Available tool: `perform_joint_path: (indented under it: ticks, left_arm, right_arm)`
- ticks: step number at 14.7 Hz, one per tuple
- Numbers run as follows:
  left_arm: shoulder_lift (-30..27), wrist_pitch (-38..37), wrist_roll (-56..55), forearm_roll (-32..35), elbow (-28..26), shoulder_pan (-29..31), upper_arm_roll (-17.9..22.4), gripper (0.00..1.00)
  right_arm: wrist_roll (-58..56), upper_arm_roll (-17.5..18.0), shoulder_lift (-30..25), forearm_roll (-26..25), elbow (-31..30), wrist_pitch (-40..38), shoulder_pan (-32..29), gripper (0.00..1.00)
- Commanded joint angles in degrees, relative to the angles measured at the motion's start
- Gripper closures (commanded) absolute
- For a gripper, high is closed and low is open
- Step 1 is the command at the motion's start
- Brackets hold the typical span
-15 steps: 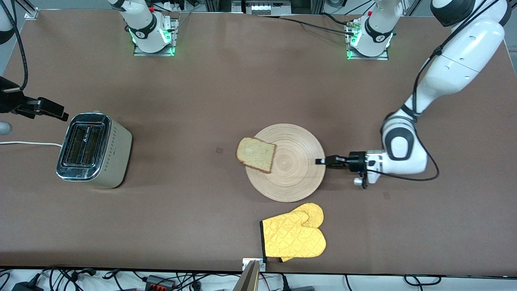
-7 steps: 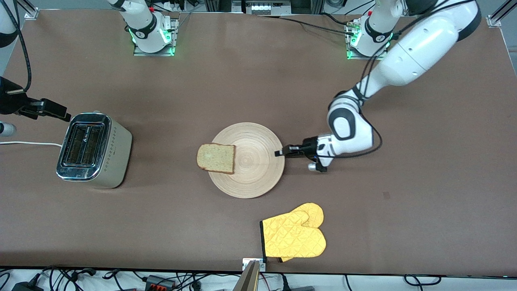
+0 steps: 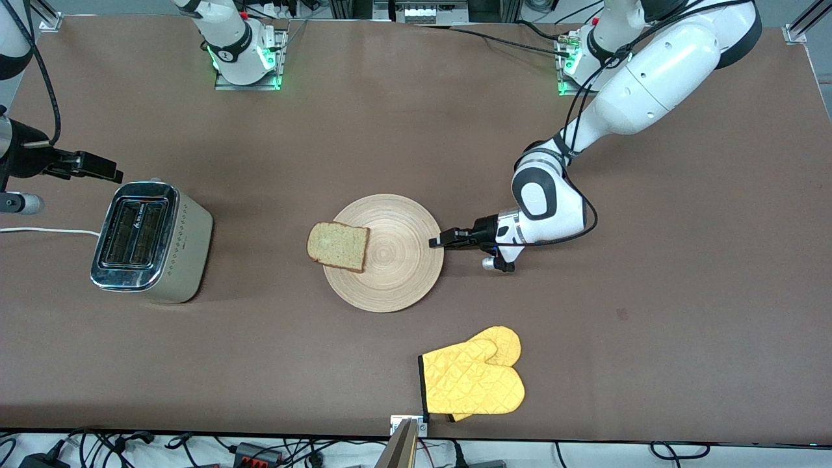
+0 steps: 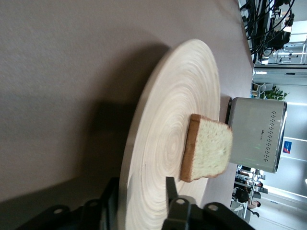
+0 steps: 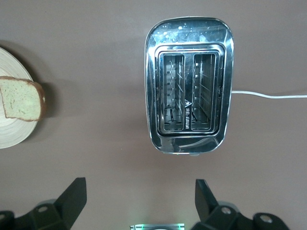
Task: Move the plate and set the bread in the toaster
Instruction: 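Slide the plate with bread toward the toaster with the left gripper, then release the plate with the left gripper while the right gripper reaches the bread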
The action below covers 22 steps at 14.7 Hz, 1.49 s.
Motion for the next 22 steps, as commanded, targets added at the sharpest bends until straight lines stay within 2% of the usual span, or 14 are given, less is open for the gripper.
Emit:
perform_joint_path:
  ticks: [1,3,6,8,11,13,15,18,20,22]
  left_arm:
    - [-2.3,-1.4,0.7,-0.8,-0.2,2.3,0.2,0.00]
    - [-3.2,-3.5,1.4,1.4,-0.1,4.3,0.2,0.00]
    - [-3.3,-12.8,1.3,14.9,0.7,10.7,0.2,0.00]
    - [-3.1,-19.5,1.2,25.2,3.2,14.2,0.3,0.00]
    - [-3.0,-33.0,0.9,40.8,8.9,18.4,0.4,0.00]
    - [-3.0,-41.1,0.9,49.8,13.4,20.7,0.4,0.00]
    - [-3.1,-50.3,0.7,58.5,18.6,22.5,0.3,0.00]
    - [-3.3,-62.5,-1.7,66.1,26.3,23.2,0.2,0.00]
    - [-3.6,-69.7,-4.9,72.3,30.7,22.6,-0.5,0.00]
    - [-6.9,-75.4,-9.7,76.5,33.2,20.3,-0.5,0.00]
  right_arm:
    - [0.0,0.2,1.1,0.7,0.3,-0.3,0.0,0.00]
    - [-0.1,0.9,2.2,0.7,0.3,-1.0,1.9,0.00]
    - [0.8,1.0,2.3,1.5,0.3,-0.8,5.6,0.00]
    - [0.9,1.0,4.4,2.8,-0.3,-0.6,5.2,0.00]
    - [1.0,0.6,8.4,14.6,-0.3,2.2,4.5,0.00]
    - [1.2,0.6,10.7,20.0,-2.4,6.9,4.5,0.00]
    - [2.8,0.8,10.6,20.8,-6.8,13.1,5.4,0.00]
    - [3.3,0.9,10.4,23.6,-14.8,24.0,8.0,0.00]
    - [3.3,0.9,10.0,25.4,-18.1,29.4,10.7,0.00]
    - [3.3,1.0,10.2,29.6,-20.7,34.3,12.3,0.00]
